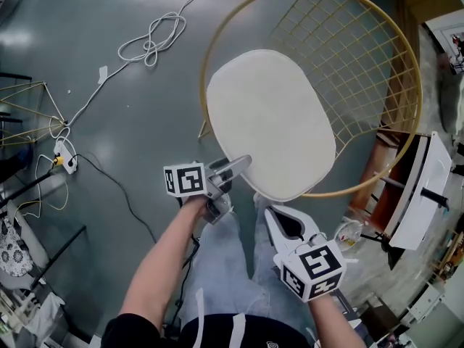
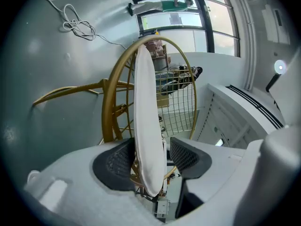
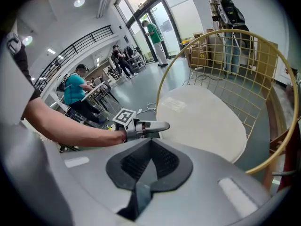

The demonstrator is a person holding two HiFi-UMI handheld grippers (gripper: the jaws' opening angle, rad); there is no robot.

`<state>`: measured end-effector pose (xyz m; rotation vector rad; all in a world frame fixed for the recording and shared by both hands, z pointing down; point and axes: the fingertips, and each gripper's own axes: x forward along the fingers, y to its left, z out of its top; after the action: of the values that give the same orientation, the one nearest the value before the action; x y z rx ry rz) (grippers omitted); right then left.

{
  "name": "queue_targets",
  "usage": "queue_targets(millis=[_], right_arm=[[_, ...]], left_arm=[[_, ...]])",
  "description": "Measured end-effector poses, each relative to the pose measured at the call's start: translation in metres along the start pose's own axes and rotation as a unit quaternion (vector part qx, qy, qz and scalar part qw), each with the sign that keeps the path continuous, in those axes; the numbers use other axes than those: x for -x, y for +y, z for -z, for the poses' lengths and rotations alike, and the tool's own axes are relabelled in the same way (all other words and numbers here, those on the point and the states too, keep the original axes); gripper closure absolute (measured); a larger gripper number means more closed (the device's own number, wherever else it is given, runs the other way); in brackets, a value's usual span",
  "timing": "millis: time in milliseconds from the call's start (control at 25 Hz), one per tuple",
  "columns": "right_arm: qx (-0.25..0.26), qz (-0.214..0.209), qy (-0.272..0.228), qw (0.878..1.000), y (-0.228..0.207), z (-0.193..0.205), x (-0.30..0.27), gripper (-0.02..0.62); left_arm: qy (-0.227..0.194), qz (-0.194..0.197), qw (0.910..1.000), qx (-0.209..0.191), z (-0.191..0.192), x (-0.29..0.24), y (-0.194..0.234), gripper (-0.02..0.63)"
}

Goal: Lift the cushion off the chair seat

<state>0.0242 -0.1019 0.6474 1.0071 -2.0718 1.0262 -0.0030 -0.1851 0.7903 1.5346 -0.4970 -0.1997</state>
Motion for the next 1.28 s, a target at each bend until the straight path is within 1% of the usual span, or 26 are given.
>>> queue_targets(millis=[80,160,320,520,840,960,1080,1280], right_arm=[[-0.002,0.001,0.0,1.0,-0.001,0.003,0.002,0.597],[-0.005,0.003,0.0,1.0,-0.004,0.003,0.003,0.597],[-0.008,0.009,-0.001,1.0,-0.008,-0.001,0.006,0.597],[-0.012,0.011,-0.008,1.0,-0.009,-0.003,0.013,0.597],[-0.006,0.016,-0.032,0.999,-0.001,-0.027,0.034,0.597],[-0.004,0.018,-0.043,0.999,-0.002,-0.039,0.04,0.597],[0.007,0.02,-0.056,0.998,-0.003,-0.047,0.041,0.597],[0.012,0.023,-0.067,0.997,0.0,-0.06,0.059,0.597]], left_arm=[[0.011,-0.006,0.9999,-0.002,0.004,-0.005,0.001,0.416],[0.018,-0.021,0.9996,-0.002,0.005,-0.008,0.005,0.526],[0.025,-0.021,0.9995,0.001,0.004,-0.007,0.003,0.541],[0.022,-0.014,0.9996,-0.002,0.002,-0.007,-0.014,0.552],[0.018,-0.006,0.9998,-0.009,-0.003,-0.003,-0.061,0.558],[0.017,-0.007,0.9996,-0.021,-0.009,-0.006,-0.078,0.558],[0.01,-0.004,0.9994,-0.034,-0.017,-0.006,-0.089,0.56],[-0.005,-0.007,0.9994,-0.034,-0.019,0.002,-0.115,0.56]])
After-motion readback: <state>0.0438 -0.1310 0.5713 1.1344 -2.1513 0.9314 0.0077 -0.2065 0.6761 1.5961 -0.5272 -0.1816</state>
